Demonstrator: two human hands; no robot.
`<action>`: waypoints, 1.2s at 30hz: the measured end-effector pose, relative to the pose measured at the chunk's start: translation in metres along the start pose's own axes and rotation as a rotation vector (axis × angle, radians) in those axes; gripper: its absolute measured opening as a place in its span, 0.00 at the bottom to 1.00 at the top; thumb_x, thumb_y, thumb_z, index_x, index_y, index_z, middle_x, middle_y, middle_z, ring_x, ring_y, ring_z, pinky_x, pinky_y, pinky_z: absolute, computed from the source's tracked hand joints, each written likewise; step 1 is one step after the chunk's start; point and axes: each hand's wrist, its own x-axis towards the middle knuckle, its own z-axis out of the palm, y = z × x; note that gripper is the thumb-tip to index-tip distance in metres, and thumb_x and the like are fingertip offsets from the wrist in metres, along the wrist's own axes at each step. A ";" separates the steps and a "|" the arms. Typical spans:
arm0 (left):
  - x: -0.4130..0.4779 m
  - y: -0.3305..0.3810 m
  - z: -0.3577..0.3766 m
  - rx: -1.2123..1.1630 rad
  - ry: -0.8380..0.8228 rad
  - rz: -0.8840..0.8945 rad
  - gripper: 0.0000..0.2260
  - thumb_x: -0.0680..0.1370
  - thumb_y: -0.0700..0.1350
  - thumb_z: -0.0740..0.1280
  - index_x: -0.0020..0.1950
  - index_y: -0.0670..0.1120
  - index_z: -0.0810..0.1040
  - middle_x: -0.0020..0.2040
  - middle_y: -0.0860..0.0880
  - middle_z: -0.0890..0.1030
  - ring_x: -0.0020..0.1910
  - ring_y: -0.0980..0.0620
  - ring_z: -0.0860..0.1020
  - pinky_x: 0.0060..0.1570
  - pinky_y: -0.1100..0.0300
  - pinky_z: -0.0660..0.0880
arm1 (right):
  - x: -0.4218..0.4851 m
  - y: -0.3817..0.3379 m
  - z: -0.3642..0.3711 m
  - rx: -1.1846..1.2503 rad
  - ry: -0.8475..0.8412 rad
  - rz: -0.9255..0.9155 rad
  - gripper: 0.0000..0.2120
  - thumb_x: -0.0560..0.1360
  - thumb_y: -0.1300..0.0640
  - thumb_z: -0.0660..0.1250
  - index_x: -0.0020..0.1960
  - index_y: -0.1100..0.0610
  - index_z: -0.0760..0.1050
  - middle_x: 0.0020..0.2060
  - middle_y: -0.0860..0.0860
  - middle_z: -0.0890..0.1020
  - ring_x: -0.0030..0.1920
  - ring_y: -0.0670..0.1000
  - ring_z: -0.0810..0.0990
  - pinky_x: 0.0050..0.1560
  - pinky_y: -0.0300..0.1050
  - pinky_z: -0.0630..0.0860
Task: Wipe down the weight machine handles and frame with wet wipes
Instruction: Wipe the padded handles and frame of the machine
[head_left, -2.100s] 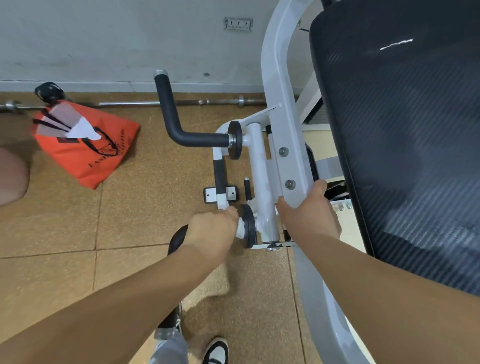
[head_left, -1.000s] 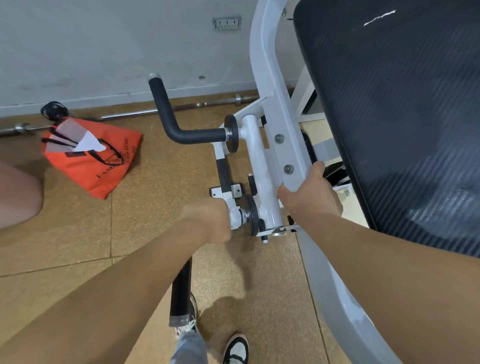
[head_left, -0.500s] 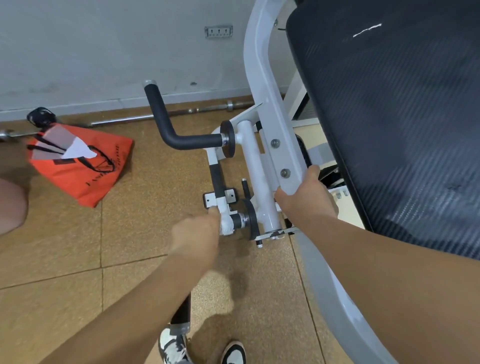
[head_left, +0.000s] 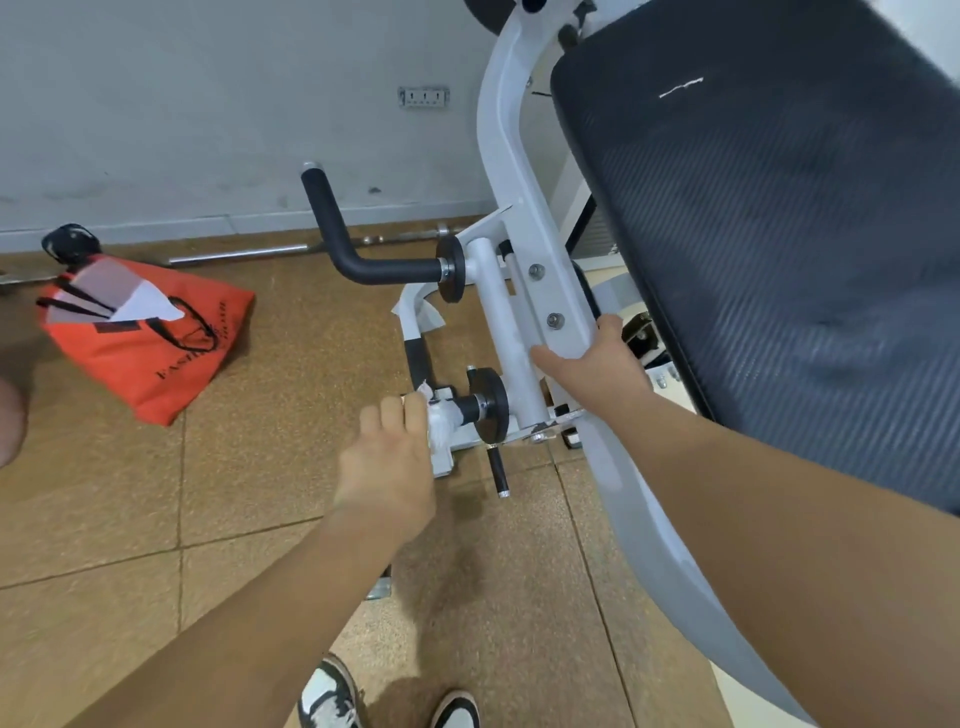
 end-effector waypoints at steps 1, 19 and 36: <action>-0.007 -0.001 0.001 -0.041 -0.007 0.008 0.38 0.77 0.55 0.67 0.80 0.44 0.51 0.69 0.45 0.64 0.66 0.45 0.67 0.56 0.54 0.74 | -0.008 0.006 0.001 0.041 -0.011 -0.003 0.39 0.71 0.32 0.72 0.70 0.49 0.59 0.58 0.50 0.78 0.51 0.54 0.80 0.53 0.55 0.81; 0.096 0.016 -0.026 -0.142 -0.545 0.016 0.09 0.70 0.52 0.67 0.40 0.47 0.76 0.37 0.51 0.79 0.33 0.50 0.77 0.36 0.58 0.75 | -0.015 0.029 0.011 -0.096 -0.002 0.206 0.26 0.69 0.40 0.73 0.59 0.53 0.69 0.45 0.48 0.79 0.47 0.54 0.81 0.51 0.55 0.82; 0.067 -0.006 -0.017 -0.075 -0.331 0.091 0.08 0.76 0.41 0.67 0.54 0.45 0.73 0.40 0.50 0.73 0.40 0.49 0.76 0.36 0.56 0.76 | -0.015 0.027 0.011 -0.104 0.015 0.202 0.26 0.68 0.41 0.74 0.59 0.53 0.71 0.45 0.49 0.79 0.41 0.51 0.79 0.42 0.50 0.78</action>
